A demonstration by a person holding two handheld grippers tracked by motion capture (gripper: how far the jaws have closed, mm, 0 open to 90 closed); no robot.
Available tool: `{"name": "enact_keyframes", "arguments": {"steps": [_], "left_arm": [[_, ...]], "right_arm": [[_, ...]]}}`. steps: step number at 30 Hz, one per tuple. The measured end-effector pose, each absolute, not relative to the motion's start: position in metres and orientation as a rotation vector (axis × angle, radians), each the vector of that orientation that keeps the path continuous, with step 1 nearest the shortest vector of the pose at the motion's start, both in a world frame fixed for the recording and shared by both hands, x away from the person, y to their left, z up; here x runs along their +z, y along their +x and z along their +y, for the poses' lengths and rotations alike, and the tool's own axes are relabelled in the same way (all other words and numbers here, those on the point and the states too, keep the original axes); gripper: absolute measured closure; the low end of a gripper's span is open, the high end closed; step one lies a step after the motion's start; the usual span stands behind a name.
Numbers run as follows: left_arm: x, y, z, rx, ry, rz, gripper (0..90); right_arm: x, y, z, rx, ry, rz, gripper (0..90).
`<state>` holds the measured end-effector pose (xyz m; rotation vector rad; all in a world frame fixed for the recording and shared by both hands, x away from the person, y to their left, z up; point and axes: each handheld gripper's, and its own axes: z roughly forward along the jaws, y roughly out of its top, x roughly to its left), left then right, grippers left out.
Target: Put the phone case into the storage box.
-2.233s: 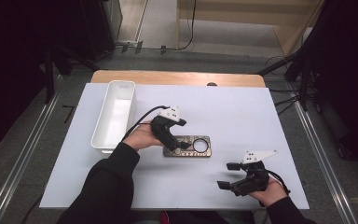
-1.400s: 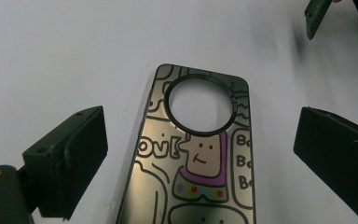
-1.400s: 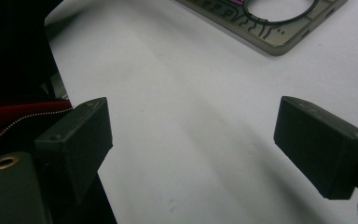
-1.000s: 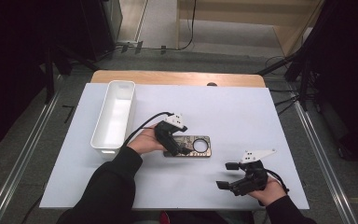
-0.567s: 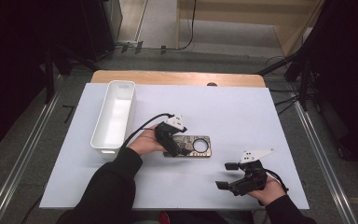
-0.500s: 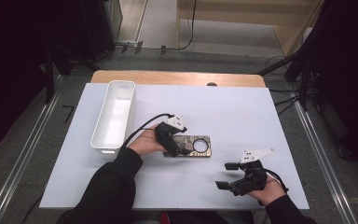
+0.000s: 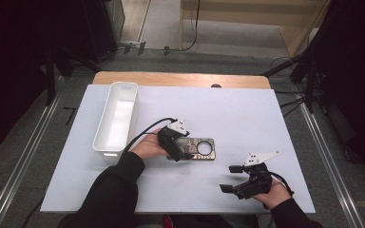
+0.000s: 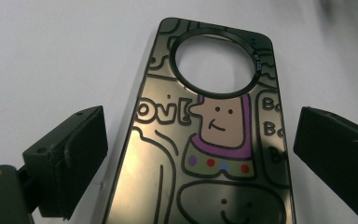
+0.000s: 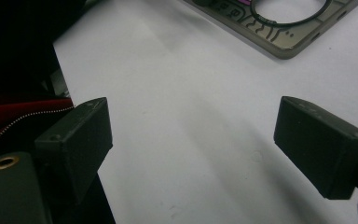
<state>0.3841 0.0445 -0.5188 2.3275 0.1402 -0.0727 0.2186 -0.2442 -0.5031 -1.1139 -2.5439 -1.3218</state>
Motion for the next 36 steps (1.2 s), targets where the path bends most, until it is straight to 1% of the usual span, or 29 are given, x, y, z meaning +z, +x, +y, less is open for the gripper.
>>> {"name": "enact_keyframes", "arguments": {"steps": [8,21,34,36], "left_arm": [[-0.521,0.381,0.042,-0.048,2.356,0.134,2.9],[-0.522,0.374,0.038,0.047,2.408,0.09,3.0],[-0.522,0.372,0.038,0.078,2.411,0.084,3.4],[-0.522,0.371,0.039,0.067,2.4,0.085,5.8]], "right_arm": [[-0.503,0.218,-0.244,-1.323,-1.116,-2.544,10.3],[-0.503,0.218,-0.245,-1.322,-1.119,-2.544,10.3],[-0.503,0.218,-0.245,-1.316,-1.124,-2.545,10.3],[-0.503,0.218,-0.245,-1.316,-1.124,-2.546,10.3]]}}
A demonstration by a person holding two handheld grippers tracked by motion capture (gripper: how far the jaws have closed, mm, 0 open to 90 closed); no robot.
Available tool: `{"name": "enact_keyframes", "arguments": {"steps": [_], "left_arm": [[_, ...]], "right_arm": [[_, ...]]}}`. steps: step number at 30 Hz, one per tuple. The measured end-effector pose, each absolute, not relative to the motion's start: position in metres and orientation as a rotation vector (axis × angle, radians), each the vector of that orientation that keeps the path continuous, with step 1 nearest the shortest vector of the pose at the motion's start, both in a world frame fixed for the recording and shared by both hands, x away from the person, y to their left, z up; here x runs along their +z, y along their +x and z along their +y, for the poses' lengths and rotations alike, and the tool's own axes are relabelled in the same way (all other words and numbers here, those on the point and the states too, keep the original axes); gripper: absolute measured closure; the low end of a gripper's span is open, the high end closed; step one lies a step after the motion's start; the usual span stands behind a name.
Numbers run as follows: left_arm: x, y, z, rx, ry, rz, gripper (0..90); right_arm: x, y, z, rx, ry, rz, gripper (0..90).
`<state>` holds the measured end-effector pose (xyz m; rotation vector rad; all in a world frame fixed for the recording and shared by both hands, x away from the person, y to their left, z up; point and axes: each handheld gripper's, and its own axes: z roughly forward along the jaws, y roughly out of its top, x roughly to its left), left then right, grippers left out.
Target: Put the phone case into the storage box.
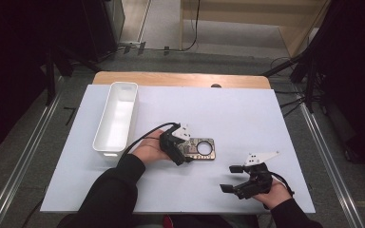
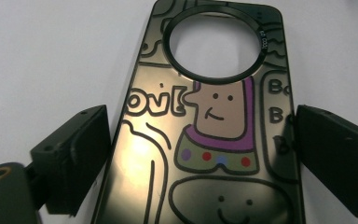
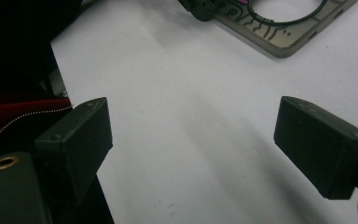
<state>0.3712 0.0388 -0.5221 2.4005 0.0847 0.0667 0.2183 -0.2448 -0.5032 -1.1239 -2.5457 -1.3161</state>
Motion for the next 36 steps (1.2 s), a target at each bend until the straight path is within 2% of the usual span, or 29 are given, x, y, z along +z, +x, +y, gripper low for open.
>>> {"name": "enact_keyframes", "arguments": {"steps": [3,36], "left_arm": [[-0.5219,0.3711,0.0397,0.063,2.395,0.072,8.6],[-0.5212,0.3704,0.0409,0.055,2.389,0.067,11.3]], "right_arm": [[-0.5032,0.2183,-0.2447,-1.315,-1.123,-2.547,10.3],[-0.5033,0.2183,-0.245,-1.314,-1.124,-2.544,10.3]]}}
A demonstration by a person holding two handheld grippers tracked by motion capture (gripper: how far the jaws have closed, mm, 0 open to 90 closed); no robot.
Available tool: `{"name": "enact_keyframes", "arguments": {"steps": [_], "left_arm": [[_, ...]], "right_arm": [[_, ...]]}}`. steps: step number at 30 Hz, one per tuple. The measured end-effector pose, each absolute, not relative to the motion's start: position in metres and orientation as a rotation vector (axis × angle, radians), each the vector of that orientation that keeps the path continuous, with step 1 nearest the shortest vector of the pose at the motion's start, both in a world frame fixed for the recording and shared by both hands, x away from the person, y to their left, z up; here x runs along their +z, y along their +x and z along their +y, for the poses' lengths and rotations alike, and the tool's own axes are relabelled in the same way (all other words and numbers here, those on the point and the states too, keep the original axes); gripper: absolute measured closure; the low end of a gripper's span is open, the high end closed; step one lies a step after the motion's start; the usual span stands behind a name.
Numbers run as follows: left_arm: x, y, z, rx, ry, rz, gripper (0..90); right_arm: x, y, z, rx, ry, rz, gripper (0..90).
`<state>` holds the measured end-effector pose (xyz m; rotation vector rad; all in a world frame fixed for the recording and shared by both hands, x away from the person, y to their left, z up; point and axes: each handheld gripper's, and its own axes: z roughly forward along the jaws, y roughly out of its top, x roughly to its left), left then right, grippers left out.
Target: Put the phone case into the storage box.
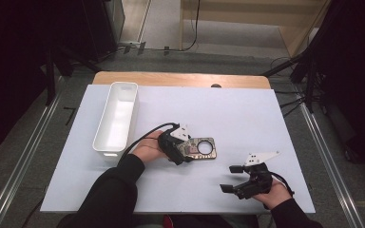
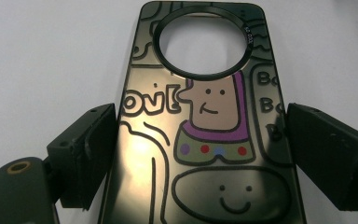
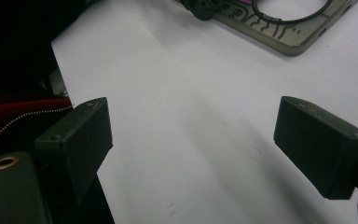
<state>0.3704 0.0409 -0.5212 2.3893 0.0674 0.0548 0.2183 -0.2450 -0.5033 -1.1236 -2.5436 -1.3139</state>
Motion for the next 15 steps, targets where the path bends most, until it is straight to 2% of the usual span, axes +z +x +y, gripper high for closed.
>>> {"name": "enact_keyframes", "arguments": {"steps": [15], "left_arm": [[-0.5175,0.3728,0.0426,0.0,2.389,0.127,11.6]], "right_arm": [[-0.5032,0.2185,-0.2449,-1.316,-1.12,-2.545,10.3]]}}
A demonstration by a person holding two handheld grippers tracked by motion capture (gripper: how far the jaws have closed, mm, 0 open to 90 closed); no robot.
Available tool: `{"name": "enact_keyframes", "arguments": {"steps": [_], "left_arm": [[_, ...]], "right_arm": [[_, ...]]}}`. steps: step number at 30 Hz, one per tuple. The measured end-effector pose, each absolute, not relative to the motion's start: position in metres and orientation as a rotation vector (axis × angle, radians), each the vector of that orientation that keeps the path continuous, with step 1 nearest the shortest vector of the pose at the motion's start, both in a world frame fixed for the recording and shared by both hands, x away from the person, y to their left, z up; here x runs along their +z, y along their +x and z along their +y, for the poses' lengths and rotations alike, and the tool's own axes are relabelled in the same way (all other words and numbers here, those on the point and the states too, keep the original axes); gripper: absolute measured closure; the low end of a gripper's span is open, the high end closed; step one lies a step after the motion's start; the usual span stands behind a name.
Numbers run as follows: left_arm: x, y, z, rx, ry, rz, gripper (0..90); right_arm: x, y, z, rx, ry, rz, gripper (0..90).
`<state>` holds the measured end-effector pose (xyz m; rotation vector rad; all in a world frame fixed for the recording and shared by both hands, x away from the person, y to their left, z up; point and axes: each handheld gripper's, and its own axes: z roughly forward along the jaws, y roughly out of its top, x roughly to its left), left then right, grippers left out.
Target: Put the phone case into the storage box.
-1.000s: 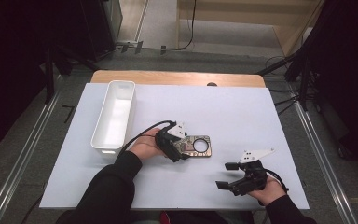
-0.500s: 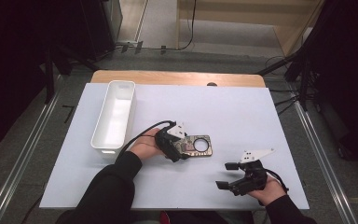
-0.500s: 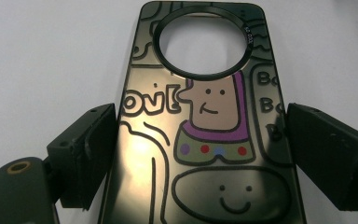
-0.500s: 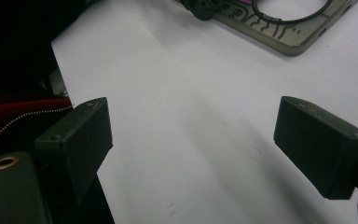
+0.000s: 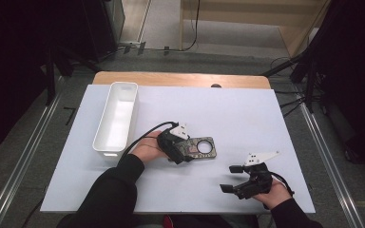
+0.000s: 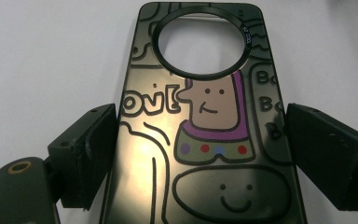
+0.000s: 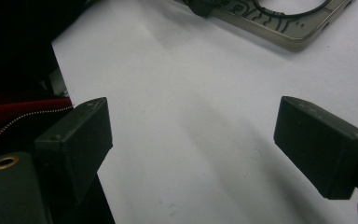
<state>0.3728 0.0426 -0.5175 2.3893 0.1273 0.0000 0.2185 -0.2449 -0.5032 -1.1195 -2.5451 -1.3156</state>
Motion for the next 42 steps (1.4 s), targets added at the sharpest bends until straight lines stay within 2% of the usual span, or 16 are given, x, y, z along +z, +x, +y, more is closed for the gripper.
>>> {"name": "enact_keyframes", "arguments": {"steps": [31,42], "left_arm": [[-0.488,0.372,0.048,-0.114,2.22,0.379,11.6],[-0.477,0.365,0.049,-0.099,2.18,0.424,11.6]], "right_arm": [[-0.503,0.219,-0.245,-1.314,-1.124,-2.547,10.4],[-0.503,0.219,-0.245,-1.31,-1.126,-2.545,10.3]]}}
